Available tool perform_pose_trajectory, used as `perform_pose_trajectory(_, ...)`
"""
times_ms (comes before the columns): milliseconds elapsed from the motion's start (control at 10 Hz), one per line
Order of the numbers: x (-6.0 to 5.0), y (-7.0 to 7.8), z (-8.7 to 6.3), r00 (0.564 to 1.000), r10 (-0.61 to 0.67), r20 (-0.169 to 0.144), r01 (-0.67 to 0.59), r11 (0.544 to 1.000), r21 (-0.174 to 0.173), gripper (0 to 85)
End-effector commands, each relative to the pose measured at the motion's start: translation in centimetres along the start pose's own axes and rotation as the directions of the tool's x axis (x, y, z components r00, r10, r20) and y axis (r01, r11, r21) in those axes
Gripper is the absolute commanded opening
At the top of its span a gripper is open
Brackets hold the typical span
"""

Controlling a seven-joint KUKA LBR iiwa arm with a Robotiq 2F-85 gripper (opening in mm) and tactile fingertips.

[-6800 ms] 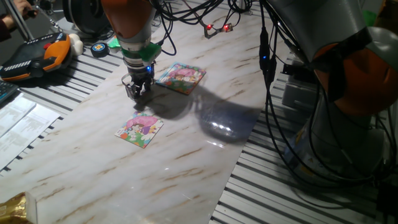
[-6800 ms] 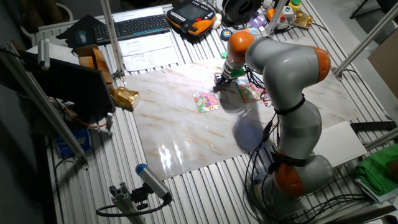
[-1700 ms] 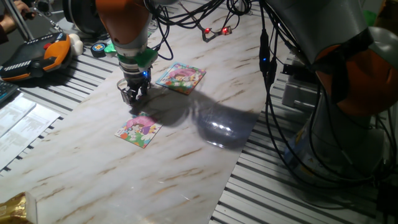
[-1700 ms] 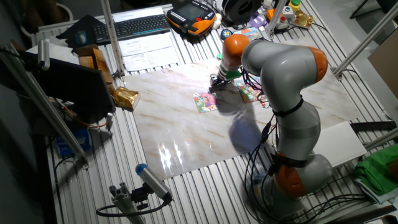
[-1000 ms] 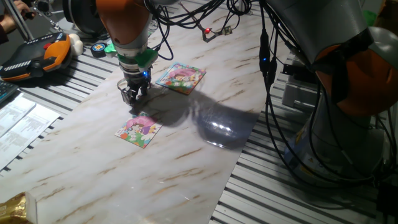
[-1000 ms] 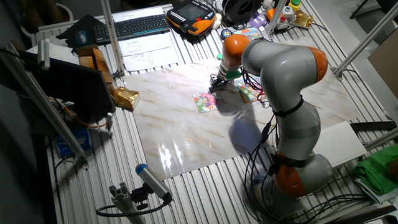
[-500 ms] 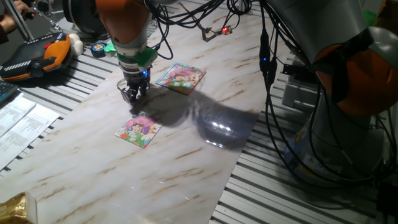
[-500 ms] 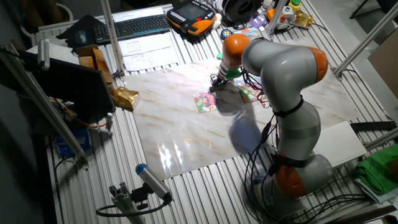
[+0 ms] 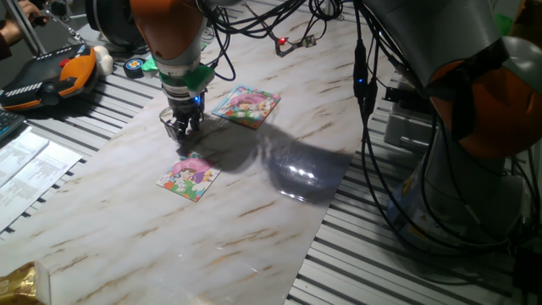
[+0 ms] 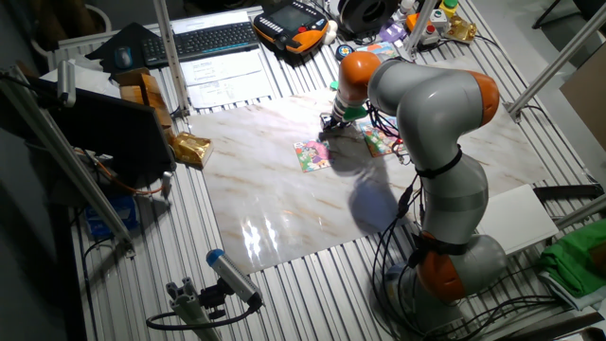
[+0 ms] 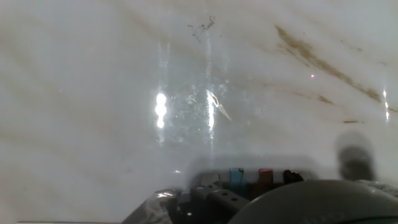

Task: Assemble one piece of a puzzle

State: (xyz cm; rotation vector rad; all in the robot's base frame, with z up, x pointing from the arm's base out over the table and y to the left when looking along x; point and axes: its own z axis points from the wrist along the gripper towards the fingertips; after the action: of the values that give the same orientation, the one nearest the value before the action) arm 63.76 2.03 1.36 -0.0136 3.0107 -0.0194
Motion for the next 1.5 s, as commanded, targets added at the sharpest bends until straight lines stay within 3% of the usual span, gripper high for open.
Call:
perform_pose_trajectory(0, -0.1, 0.0, -0.2, 1.0, 0.0, 0.0, 0.0, 1.0, 0.001, 37.7)
perform_pose_trajectory(1400, -0.2, -0.2, -1.5, 1.0, -0.001, -0.017, 0.001, 1.0, 0.009, 39.3)
